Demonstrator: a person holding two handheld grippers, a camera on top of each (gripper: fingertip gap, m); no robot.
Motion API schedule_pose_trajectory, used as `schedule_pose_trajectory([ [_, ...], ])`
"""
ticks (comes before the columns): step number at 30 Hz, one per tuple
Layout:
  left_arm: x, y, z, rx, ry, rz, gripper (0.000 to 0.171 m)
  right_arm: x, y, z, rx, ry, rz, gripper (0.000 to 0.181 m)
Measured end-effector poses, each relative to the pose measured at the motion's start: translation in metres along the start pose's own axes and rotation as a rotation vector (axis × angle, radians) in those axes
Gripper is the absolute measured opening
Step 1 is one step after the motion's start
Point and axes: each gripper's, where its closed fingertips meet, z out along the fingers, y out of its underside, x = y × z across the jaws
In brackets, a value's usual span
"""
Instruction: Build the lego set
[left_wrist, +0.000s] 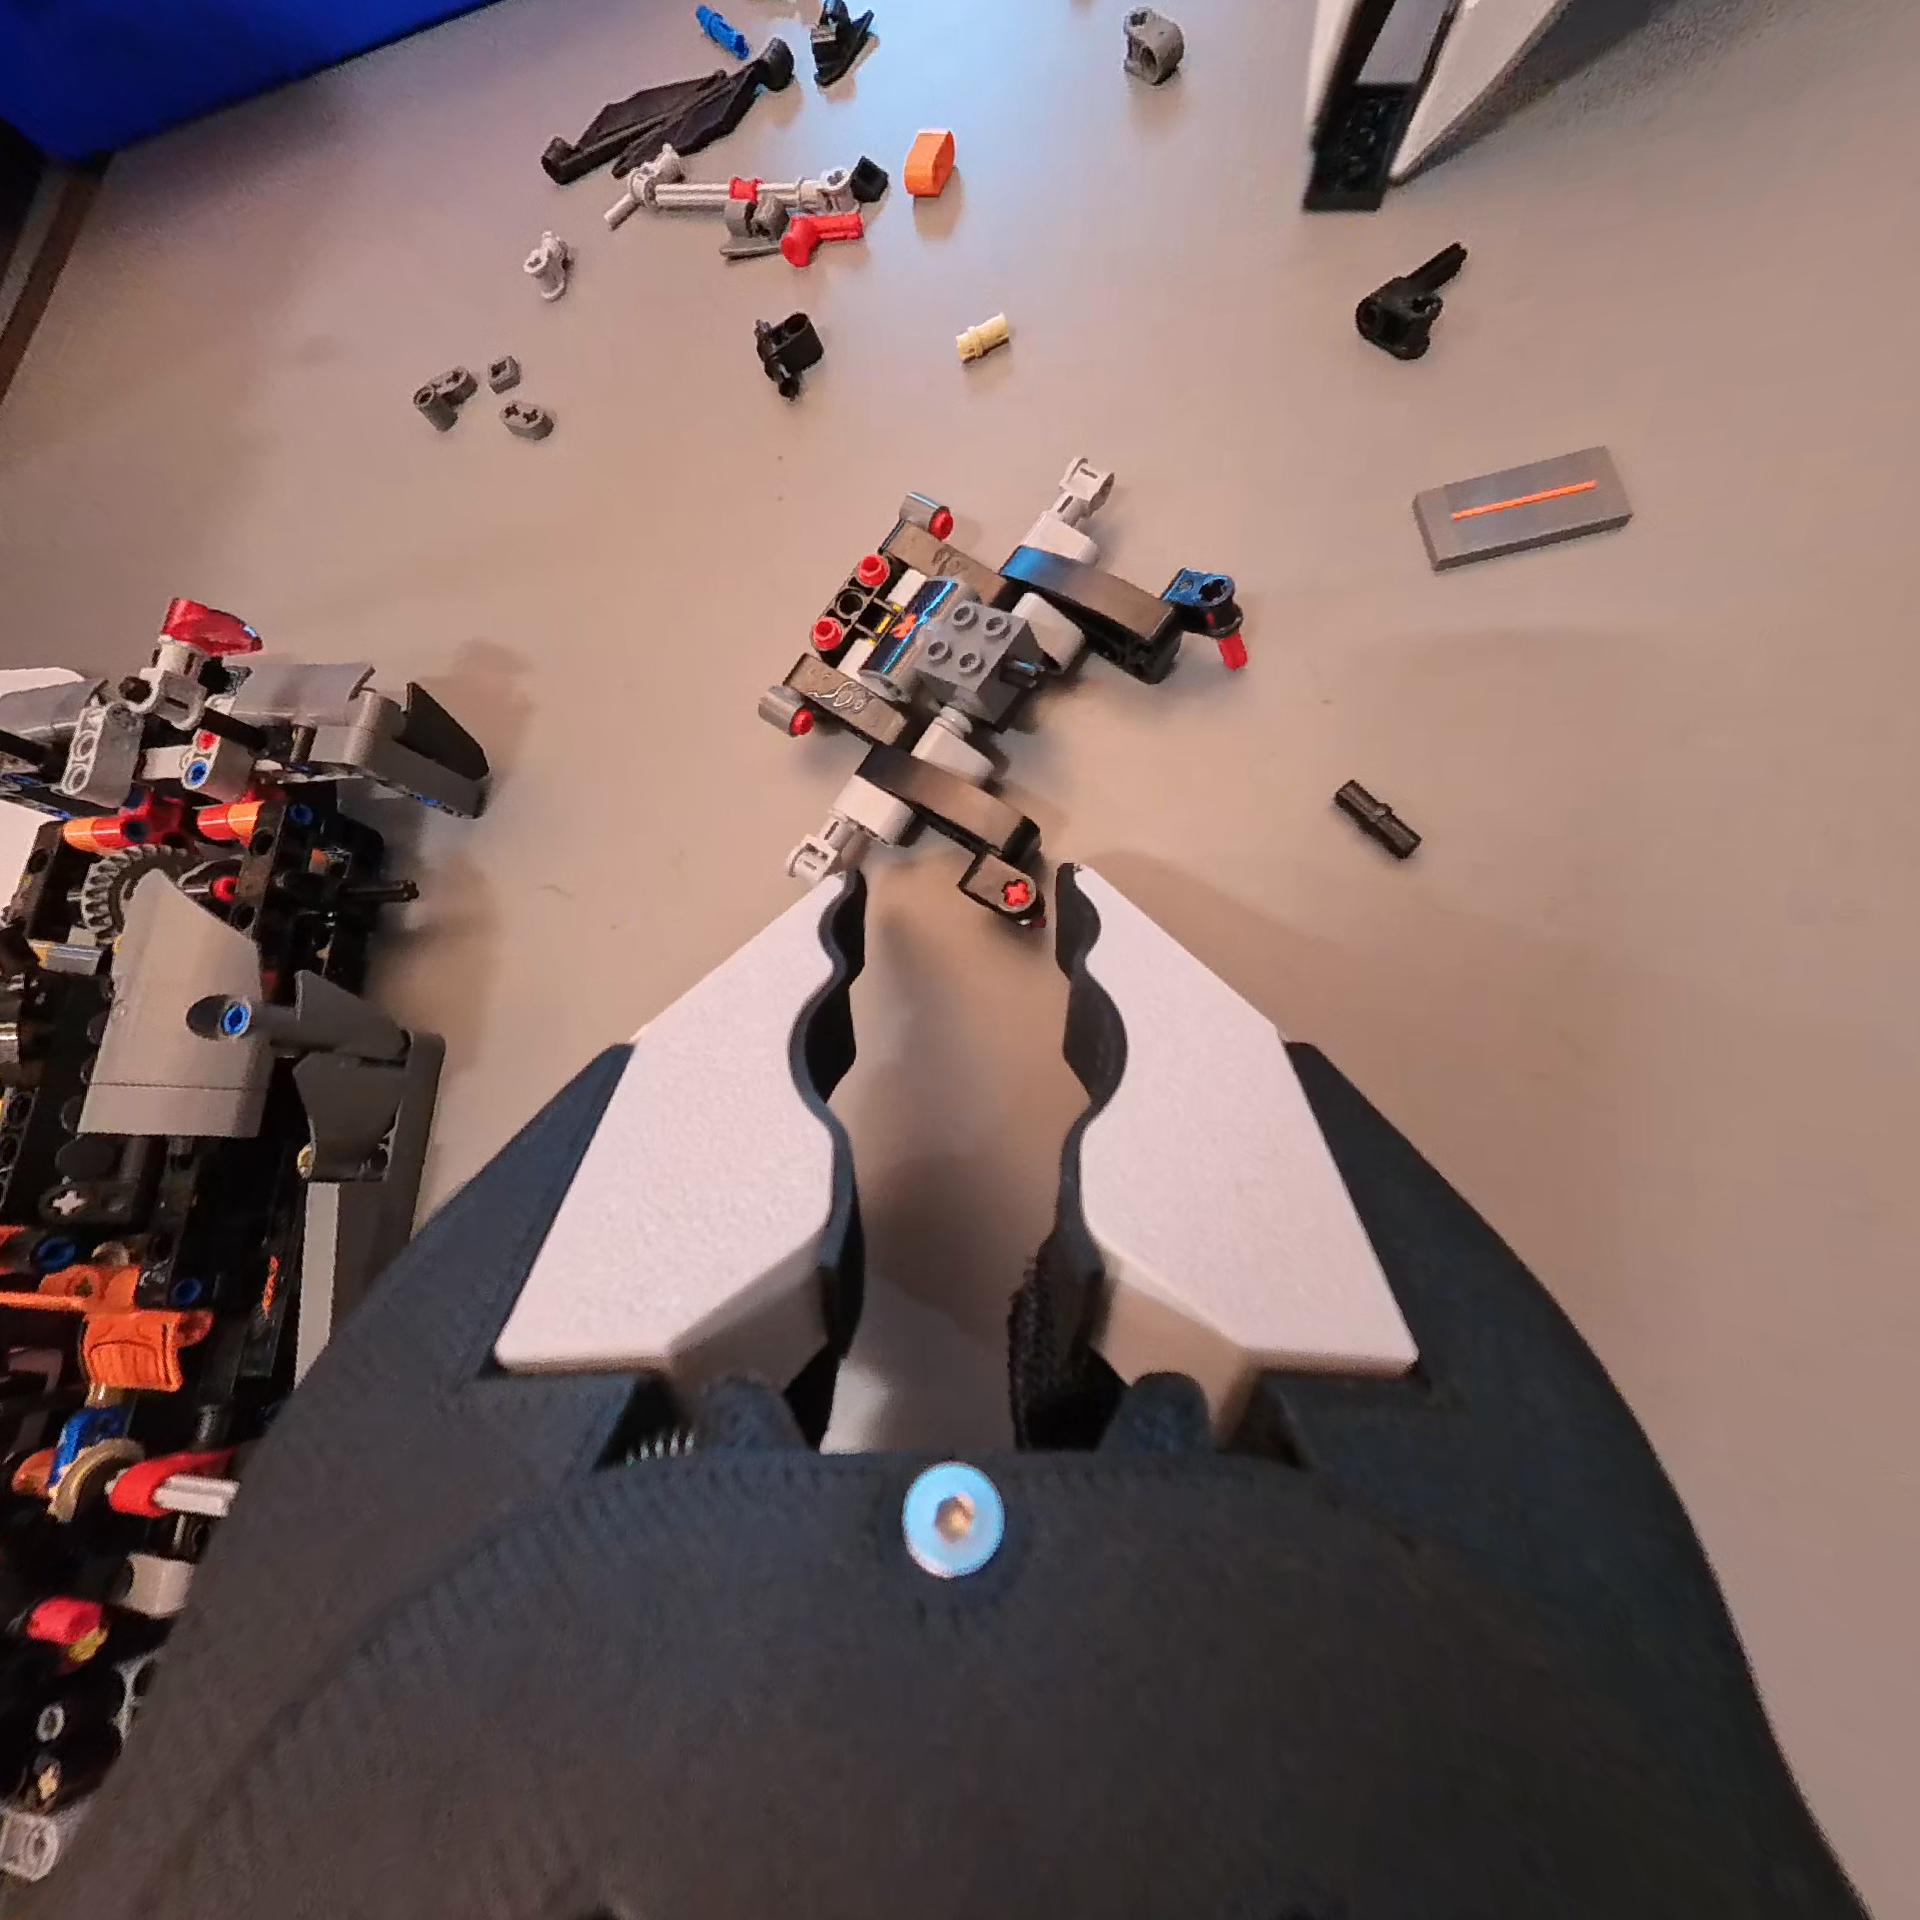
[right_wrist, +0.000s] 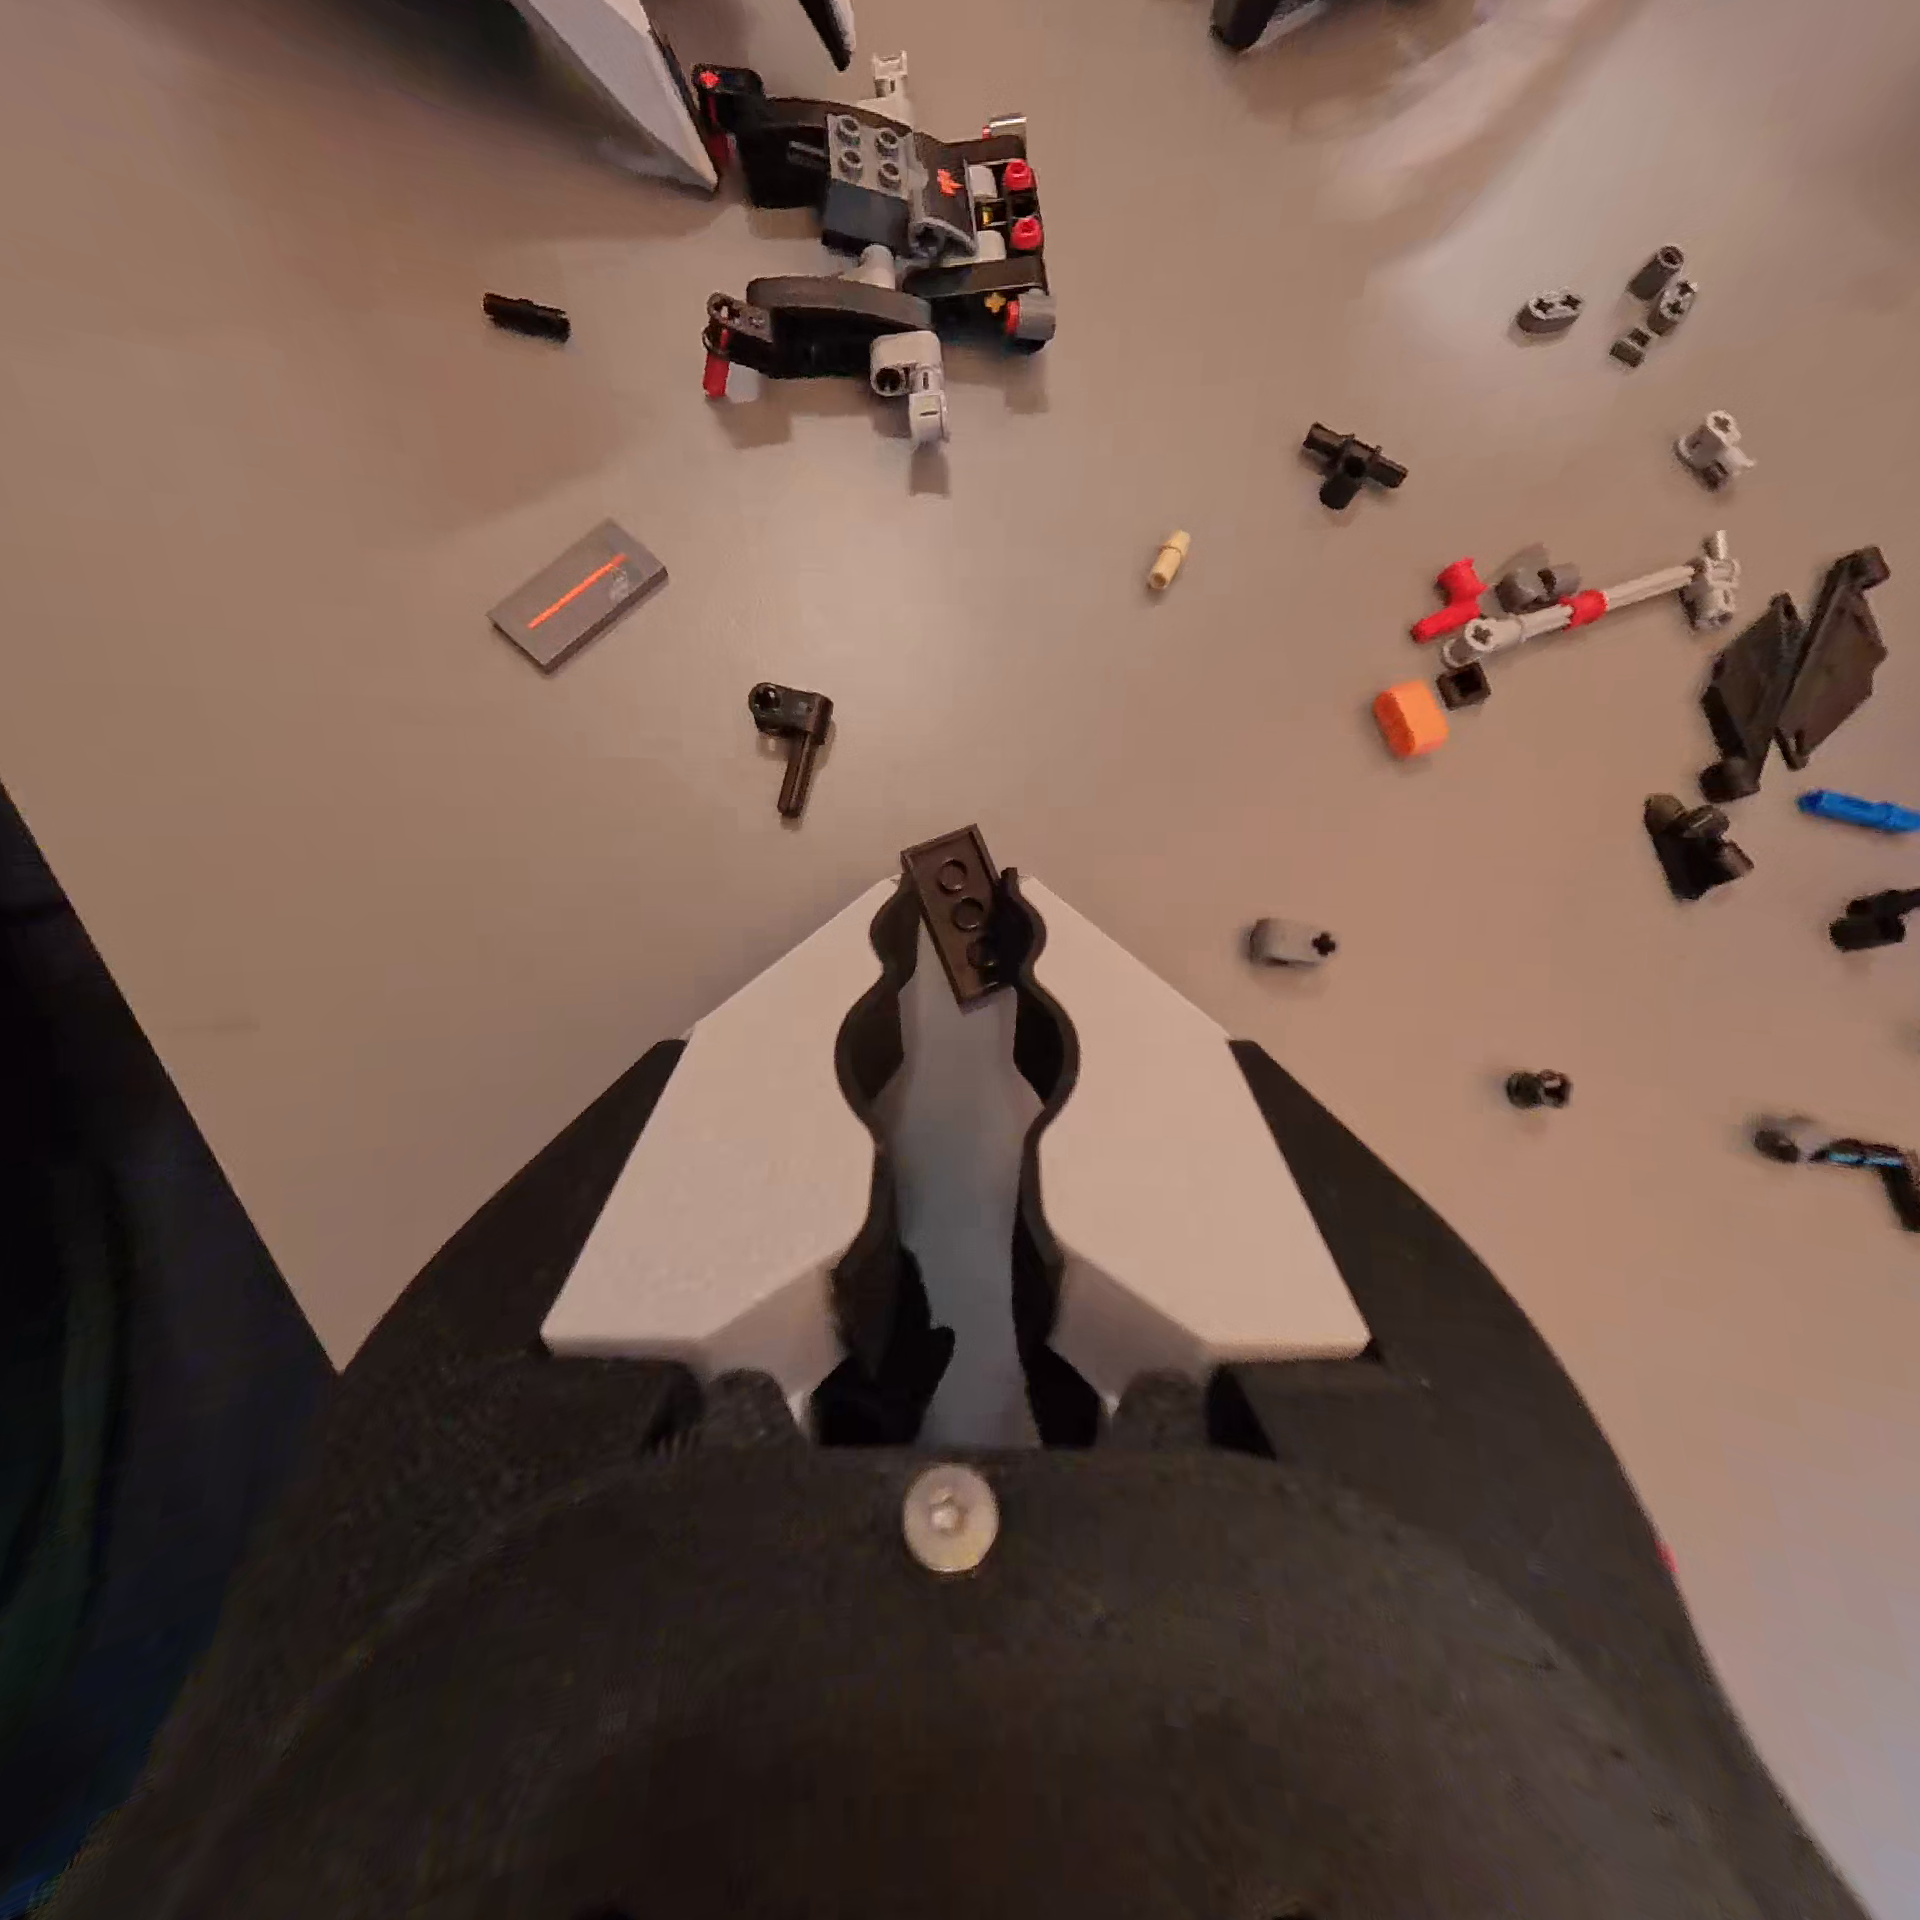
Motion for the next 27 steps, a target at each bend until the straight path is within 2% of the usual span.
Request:
schedule_pose_trajectory([
  [4,-0.008,-0.011,-0.007,0.055,-0.052,-0.009,0.039,0.0,0.002,-0.003,0.033,0.0,0.057,0.013],
  [6,-0.012,-0.025,-0.015,0.088,-0.109,0.026,0.04,0.001,0.0,-0.004,0.056,-0.012,0.073,0.013],
  [8,-0.005,-0.043,-0.019,0.112,-0.109,0.068,0.04,0.002,-0.004,-0.005,0.082,-0.03,0.099,0.013],
  [9,0.0,-0.05,-0.018,0.115,-0.102,0.092,0.04,0.003,-0.006,-0.006,0.092,-0.036,0.102,0.0],
  [14,0.033,-0.084,0.004,0.108,-0.043,0.231,0.039,0.006,-0.011,-0.006,0.115,-0.067,0.148,0.0],
  [17,0.043,-0.088,0.02,0.078,-0.028,0.301,0.037,0.009,-0.011,-0.007,0.104,-0.052,0.125,0.001],
  [23,0.044,-0.082,0.027,0.062,-0.005,0.297,0.033,0.027,-0.002,-0.001,-0.011,-0.007,0.036,0.034],
  [24,0.044,-0.082,0.026,0.067,-0.008,0.291,0.033,0.028,0.001,0.002,-0.035,-0.014,0.013,0.034],
  [26,0.043,-0.08,0.025,0.07,-0.01,0.275,0.032,0.024,0.0,0.004,-0.048,-0.082,-0.014,0.021],
  [27,0.043,-0.079,0.025,0.071,-0.01,0.269,0.032,0.022,0.0,0.005,-0.051,-0.107,-0.017,0.019],
])
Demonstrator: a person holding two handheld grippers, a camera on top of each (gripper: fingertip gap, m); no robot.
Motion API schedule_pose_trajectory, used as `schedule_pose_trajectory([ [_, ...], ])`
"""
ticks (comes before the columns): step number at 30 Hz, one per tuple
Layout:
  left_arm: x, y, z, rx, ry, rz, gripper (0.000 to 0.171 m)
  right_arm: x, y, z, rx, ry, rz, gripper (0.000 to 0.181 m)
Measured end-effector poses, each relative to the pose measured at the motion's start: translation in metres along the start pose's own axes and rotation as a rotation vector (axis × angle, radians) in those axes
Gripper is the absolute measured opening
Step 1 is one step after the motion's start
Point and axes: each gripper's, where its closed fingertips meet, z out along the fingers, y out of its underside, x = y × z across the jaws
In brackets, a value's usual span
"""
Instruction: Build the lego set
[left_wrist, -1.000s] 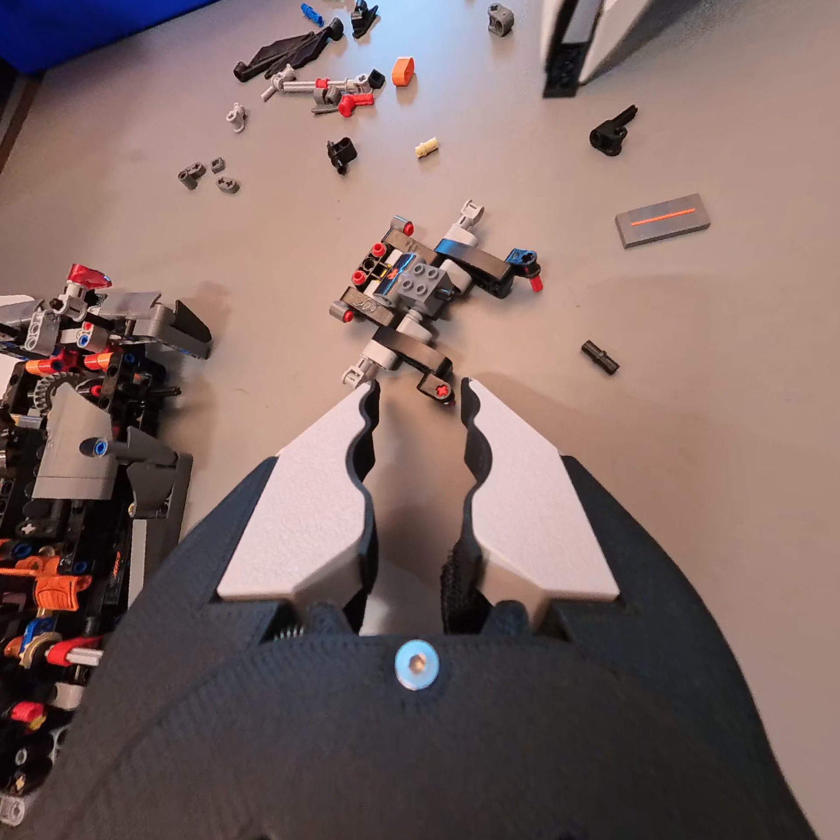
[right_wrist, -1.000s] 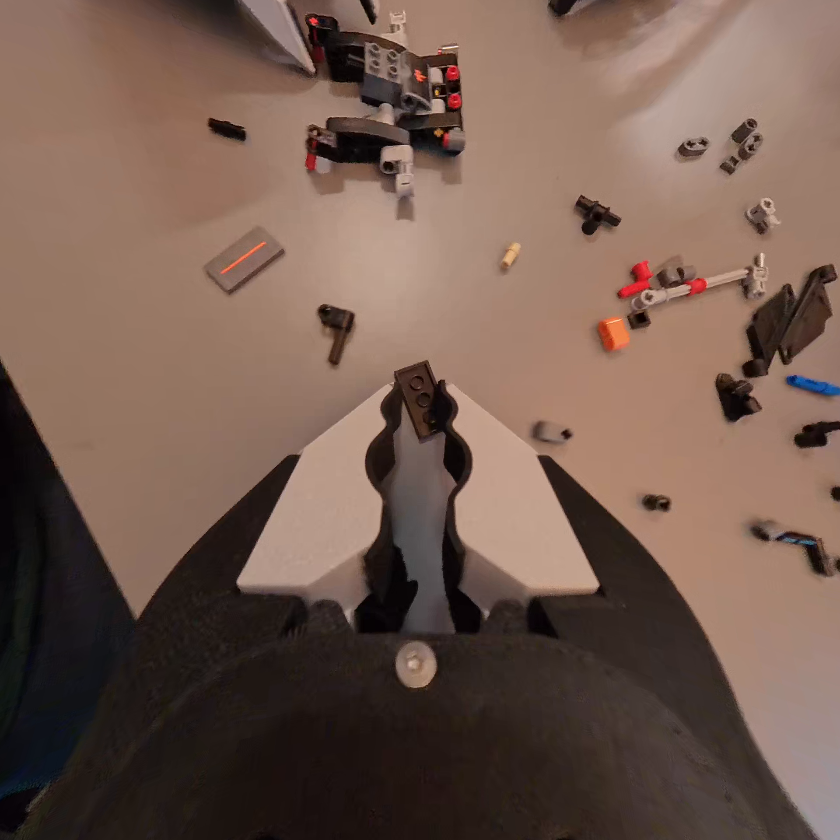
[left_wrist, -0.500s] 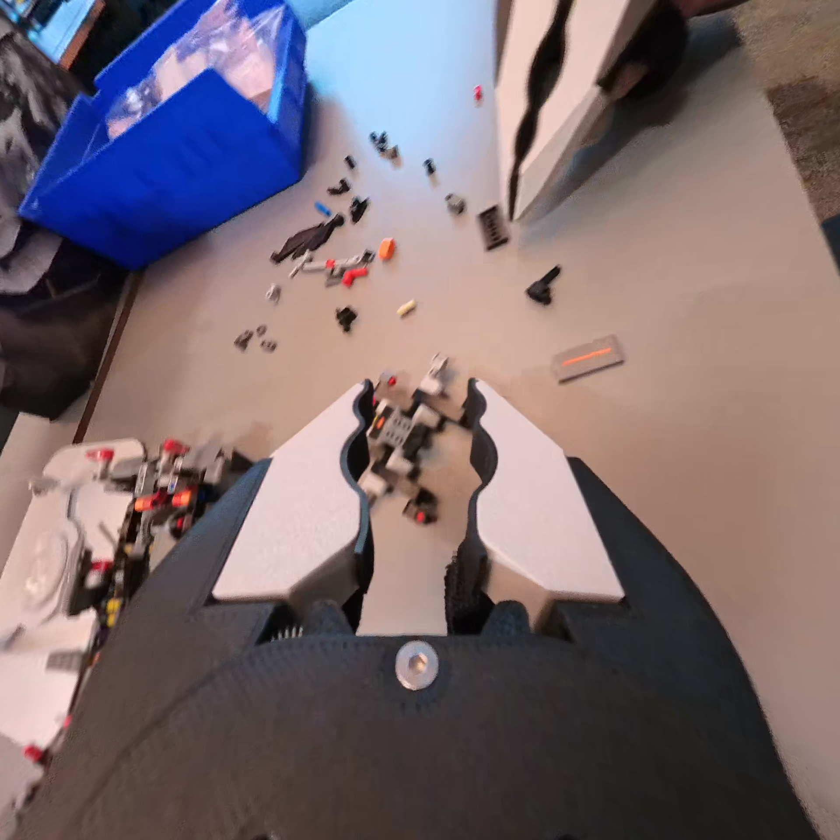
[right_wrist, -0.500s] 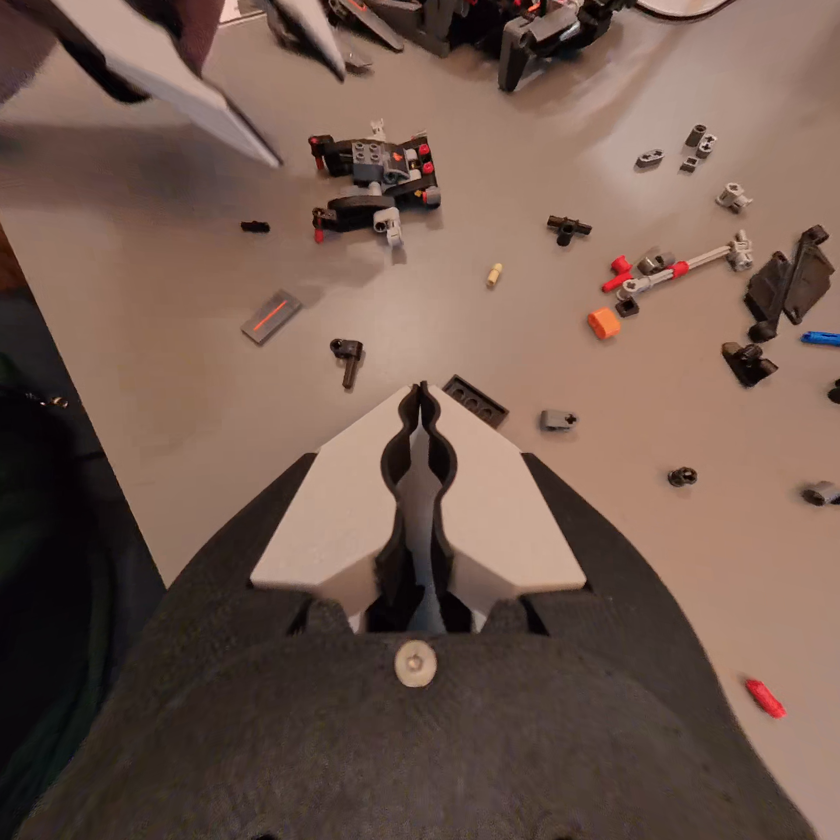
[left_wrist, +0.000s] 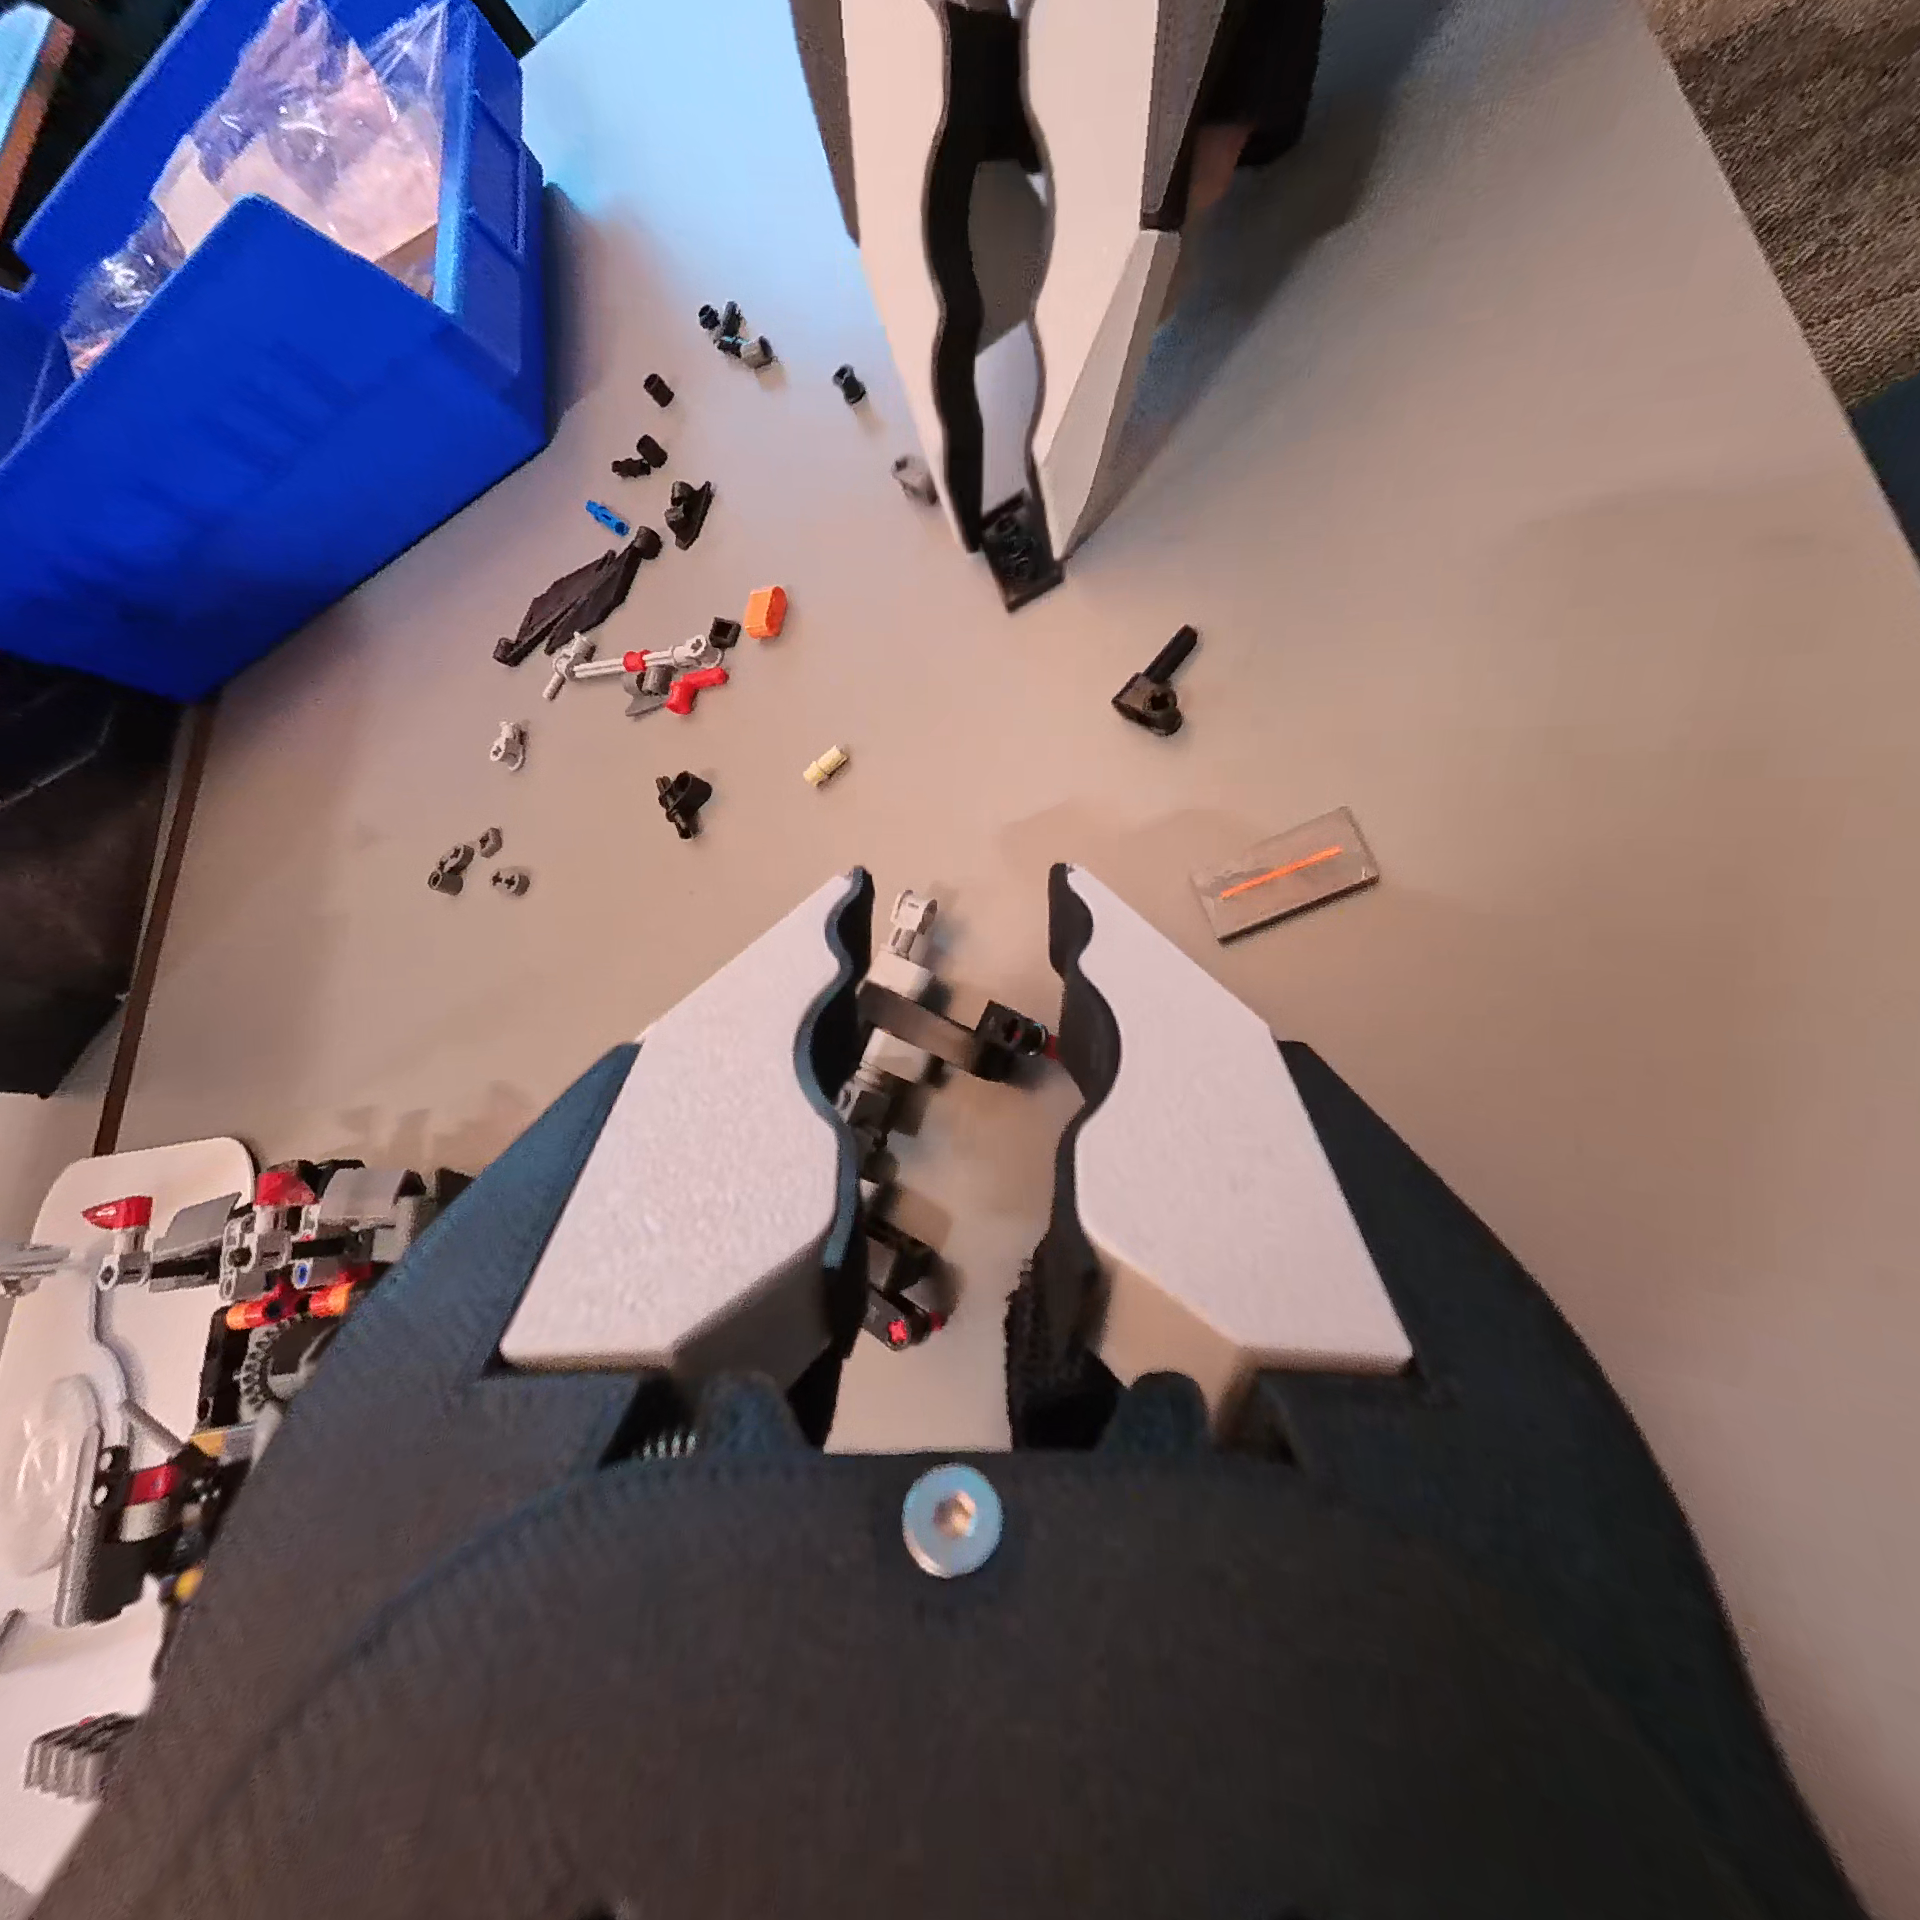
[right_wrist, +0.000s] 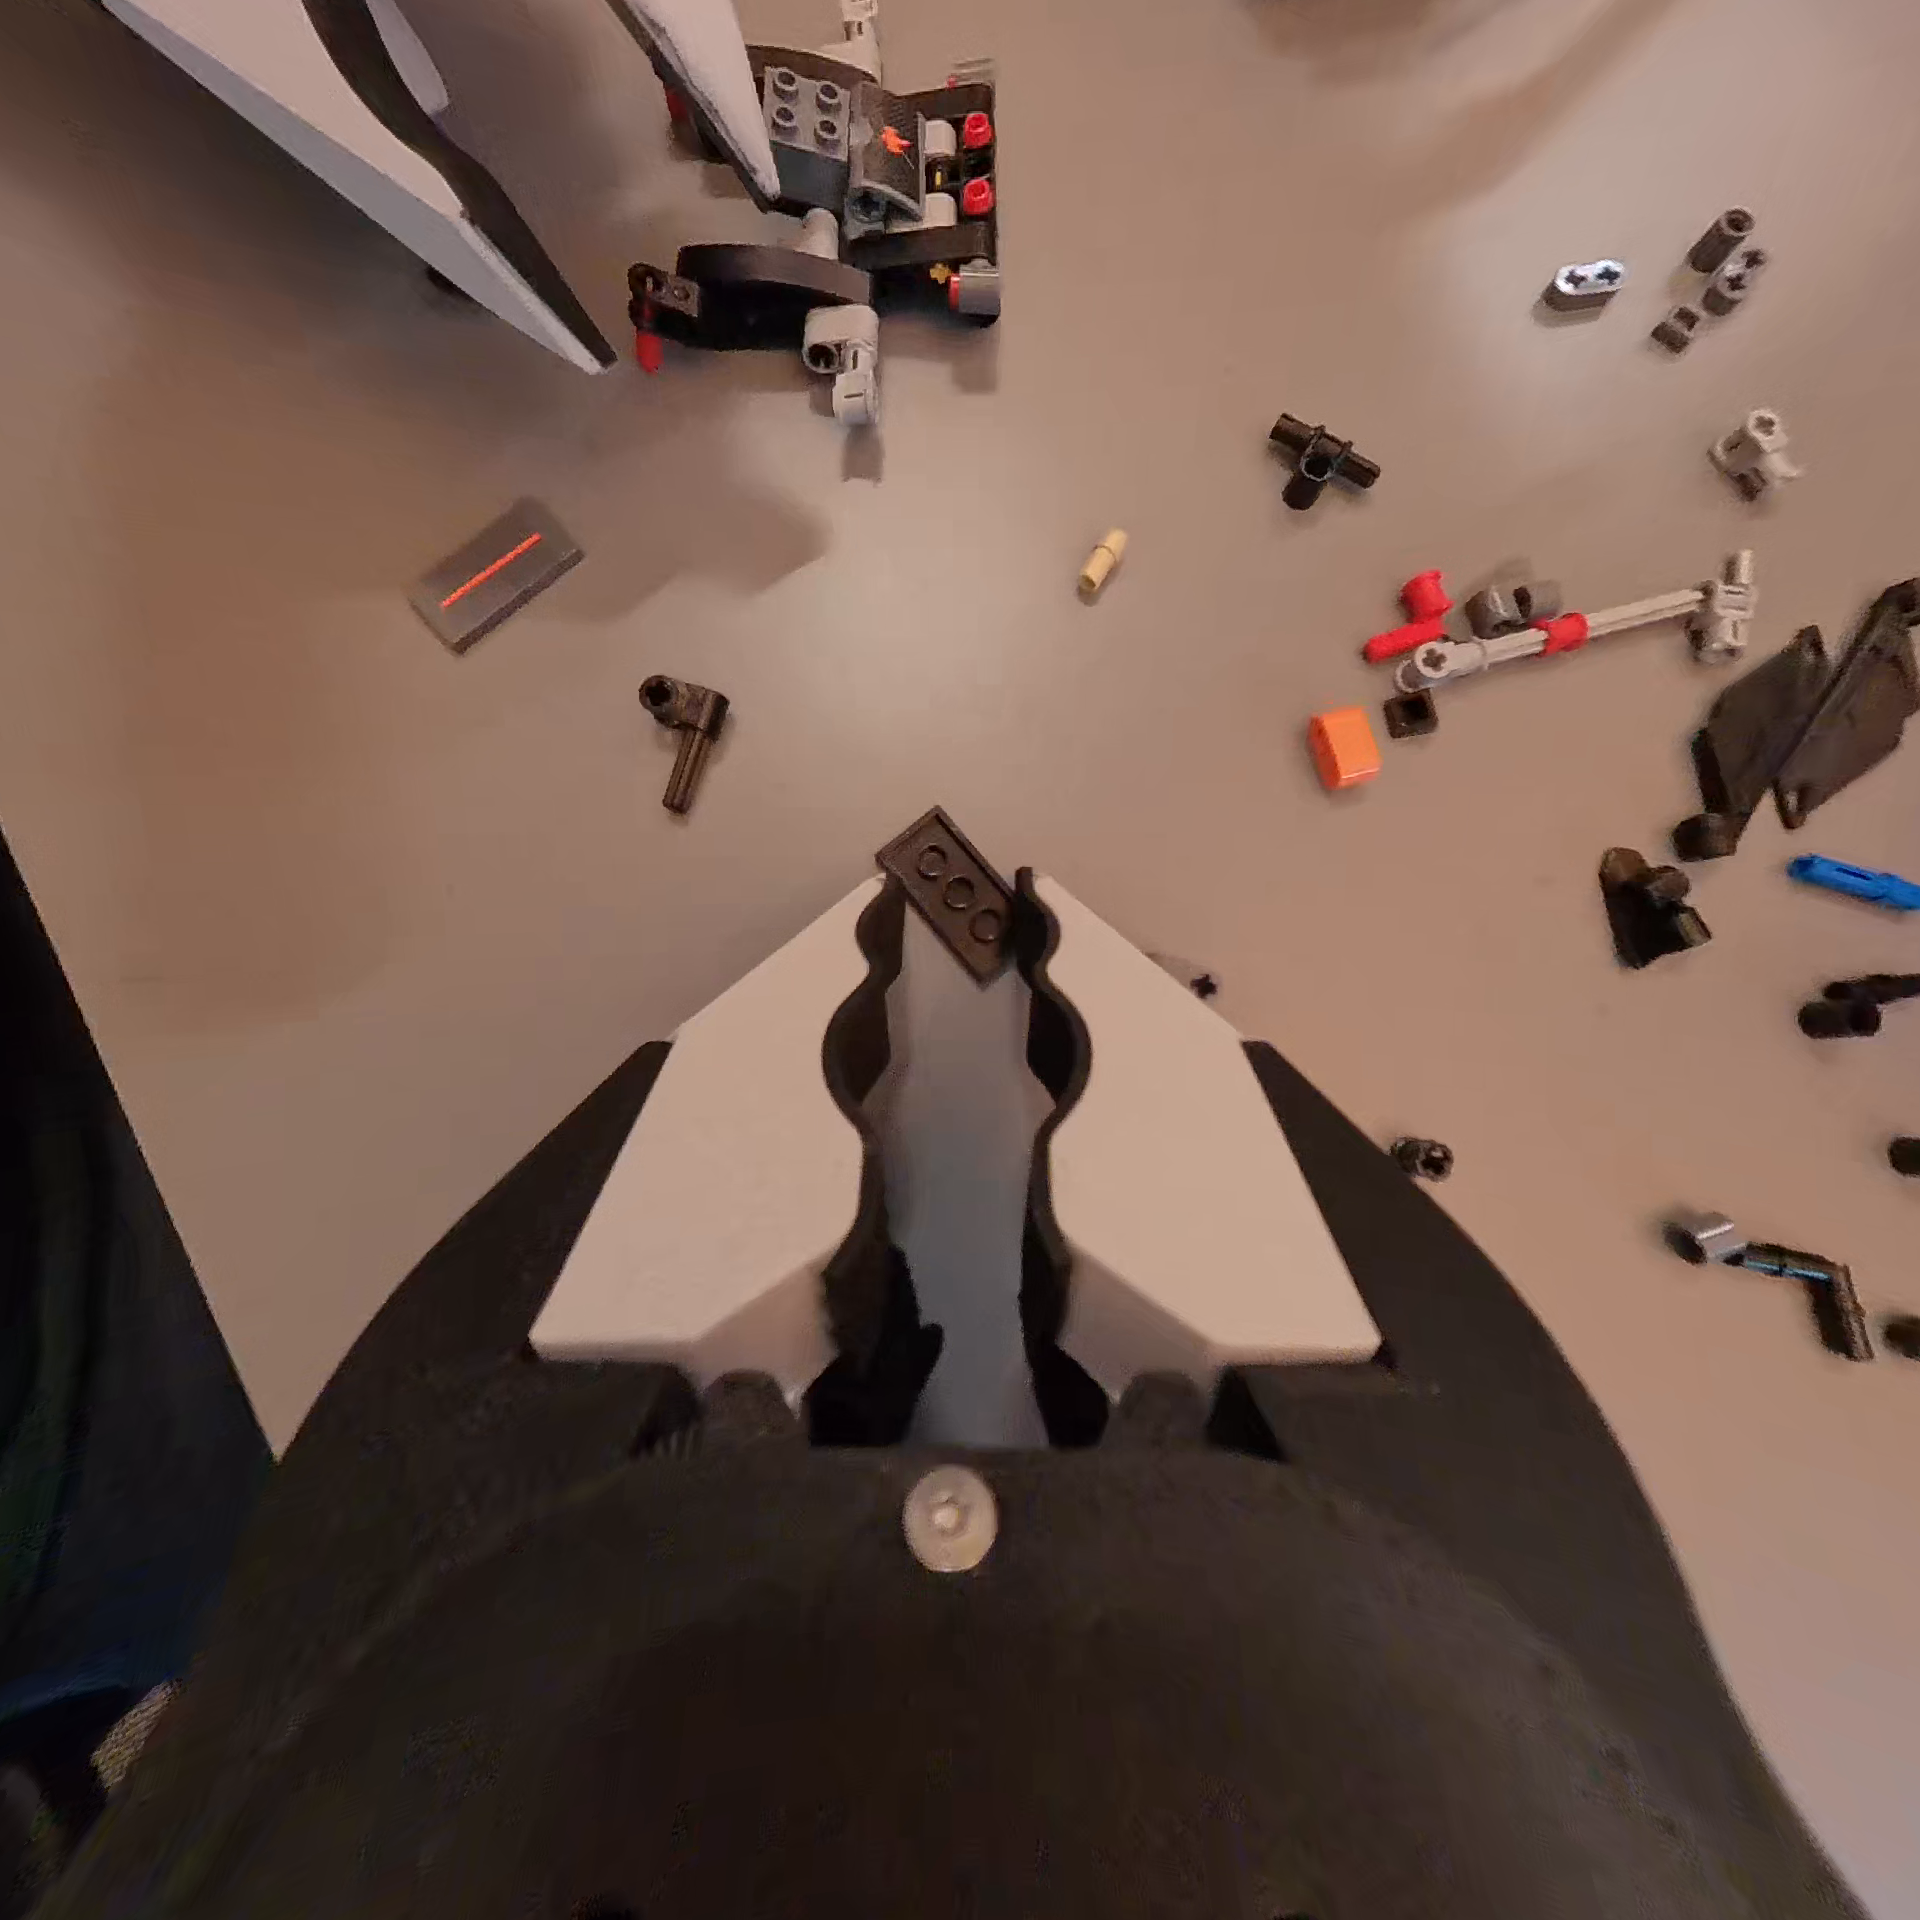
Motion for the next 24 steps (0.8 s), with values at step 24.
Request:
schedule_pose_trajectory([
  [24,-0.001,-0.032,0.042,-0.038,0.051,0.152,0.033,-0.006,-0.012,0.003,0.115,-0.145,0.184,0.0],
])
